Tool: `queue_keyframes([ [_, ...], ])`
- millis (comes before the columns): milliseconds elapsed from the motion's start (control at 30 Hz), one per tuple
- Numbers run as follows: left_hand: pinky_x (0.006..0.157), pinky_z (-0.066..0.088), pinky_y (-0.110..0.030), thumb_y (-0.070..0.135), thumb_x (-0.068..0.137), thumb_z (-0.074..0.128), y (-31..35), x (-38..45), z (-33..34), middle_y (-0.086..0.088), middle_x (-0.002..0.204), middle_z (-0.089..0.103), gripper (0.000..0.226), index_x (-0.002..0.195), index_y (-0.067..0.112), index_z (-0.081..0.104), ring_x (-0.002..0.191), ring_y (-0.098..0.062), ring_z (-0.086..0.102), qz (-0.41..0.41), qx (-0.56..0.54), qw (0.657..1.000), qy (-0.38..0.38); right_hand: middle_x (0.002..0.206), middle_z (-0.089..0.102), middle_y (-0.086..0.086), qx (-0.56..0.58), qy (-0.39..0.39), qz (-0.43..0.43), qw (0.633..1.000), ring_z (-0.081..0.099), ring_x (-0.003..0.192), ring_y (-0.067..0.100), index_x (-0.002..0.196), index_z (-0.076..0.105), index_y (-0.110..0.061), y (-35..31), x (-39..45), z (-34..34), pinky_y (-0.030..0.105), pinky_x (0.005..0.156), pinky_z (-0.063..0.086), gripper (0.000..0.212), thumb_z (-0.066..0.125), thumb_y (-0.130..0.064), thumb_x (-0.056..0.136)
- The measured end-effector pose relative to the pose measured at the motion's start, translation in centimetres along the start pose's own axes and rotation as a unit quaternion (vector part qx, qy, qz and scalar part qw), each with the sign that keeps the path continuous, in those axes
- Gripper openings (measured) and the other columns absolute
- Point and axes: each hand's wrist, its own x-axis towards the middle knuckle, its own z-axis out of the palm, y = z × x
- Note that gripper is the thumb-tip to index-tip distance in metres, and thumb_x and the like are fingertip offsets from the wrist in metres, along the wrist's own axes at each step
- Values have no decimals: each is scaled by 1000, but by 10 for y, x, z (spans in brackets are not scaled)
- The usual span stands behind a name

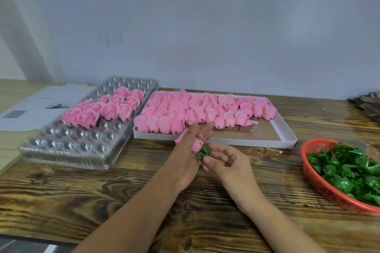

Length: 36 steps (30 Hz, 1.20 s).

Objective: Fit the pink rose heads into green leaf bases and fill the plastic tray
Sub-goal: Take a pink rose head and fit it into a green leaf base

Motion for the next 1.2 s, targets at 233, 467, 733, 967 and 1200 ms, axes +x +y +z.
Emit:
queue_keyframes([
  [233, 112, 42, -41, 49, 88, 61, -2, 0, 0, 3, 128, 71, 36, 61, 25, 60, 128, -13, 61, -4, -31, 999, 13, 95, 77, 4, -108, 26, -62, 992, 73, 86, 13, 107, 71, -8, 5, 1, 0, 26, 82, 59, 34, 71, 13, 80],
  [467, 117, 37, -46, 49, 90, 60, -2, 0, -1, 3, 130, 71, 39, 61, 24, 60, 130, -14, 59, -15, -75, 997, 8, 99, 77, 0, -169, 46, -78, 981, 74, 86, 14, 115, 71, -12, 10, 0, 3, 39, 89, 59, 38, 74, 6, 81],
  [733, 115, 39, -51, 49, 89, 61, -3, -1, -2, 2, 130, 71, 39, 62, 22, 60, 119, -11, 67, -20, -73, 997, 1, 97, 77, -8, -211, 61, -107, 970, 73, 86, 8, 118, 71, -14, 12, 0, 4, 42, 85, 60, 38, 78, -5, 82],
  [967, 97, 53, -45, 49, 87, 62, -2, -4, 2, 1, 128, 72, 36, 66, 20, 61, 116, -14, 69, -28, -82, 996, 2, 92, 71, -33, -237, 53, -151, 958, 71, 83, -2, 98, 64, -53, 9, -1, 5, 13, 79, 54, 54, 79, -4, 80],
  [1200, 91, 54, -40, 48, 97, 54, -1, -6, 4, 3, 128, 71, 43, 66, 22, 68, 124, -16, 64, -36, -78, 996, 15, 80, 64, -43, -342, 49, -223, 911, 68, 83, -9, 118, 54, -66, 10, -4, 3, 4, 77, 48, 65, 76, -17, 82],
])
